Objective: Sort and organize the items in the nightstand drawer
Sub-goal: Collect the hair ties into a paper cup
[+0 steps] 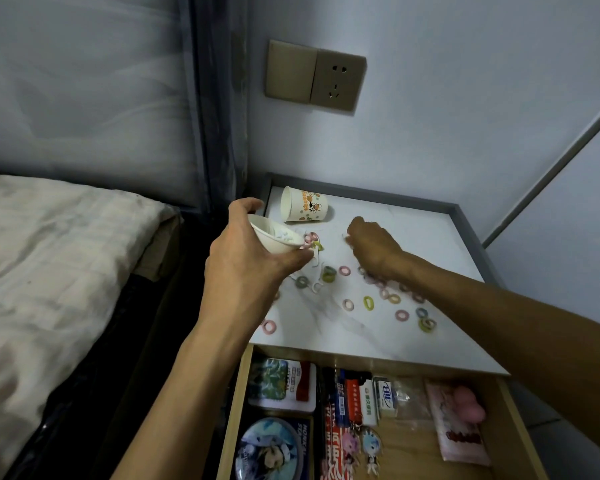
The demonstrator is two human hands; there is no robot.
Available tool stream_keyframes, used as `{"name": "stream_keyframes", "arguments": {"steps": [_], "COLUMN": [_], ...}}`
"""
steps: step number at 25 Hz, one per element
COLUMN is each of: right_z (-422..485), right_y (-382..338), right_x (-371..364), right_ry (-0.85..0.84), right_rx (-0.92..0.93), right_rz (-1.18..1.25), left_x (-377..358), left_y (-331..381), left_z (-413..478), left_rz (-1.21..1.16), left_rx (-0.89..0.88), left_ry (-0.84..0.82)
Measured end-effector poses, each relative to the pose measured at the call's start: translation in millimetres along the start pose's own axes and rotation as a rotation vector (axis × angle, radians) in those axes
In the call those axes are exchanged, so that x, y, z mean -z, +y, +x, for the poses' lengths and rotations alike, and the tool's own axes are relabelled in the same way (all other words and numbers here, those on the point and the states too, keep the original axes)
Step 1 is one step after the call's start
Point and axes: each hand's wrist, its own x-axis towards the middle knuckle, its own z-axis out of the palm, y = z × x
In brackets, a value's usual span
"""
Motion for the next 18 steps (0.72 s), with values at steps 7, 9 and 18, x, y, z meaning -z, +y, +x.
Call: {"name": "stream_keyframes", "arguments": {"steps": [7, 9, 18], "right_z": [-28.0, -42.8, -21.9], "right_y": [-22.9, -47.5, -60.7], "right_x": [85.1, 108.7, 95.5], "right_ry": [0.044, -0.047, 0.102], "right_rx": [0.372, 0.533, 0.57], "right_rz": [0.472, 0.444, 0.449], "left_x": [-6.0, -9.3, -1.1], "left_y": [-0.5, 0.5, 0.0], "left_z": [-0.7, -1.0, 1.5], "left_rz": [0.025, 0.026, -0.011], "left_rx": [-0.009, -0.01, -0.008], "left_ry": [-0.005, -0.013, 0.042]}}
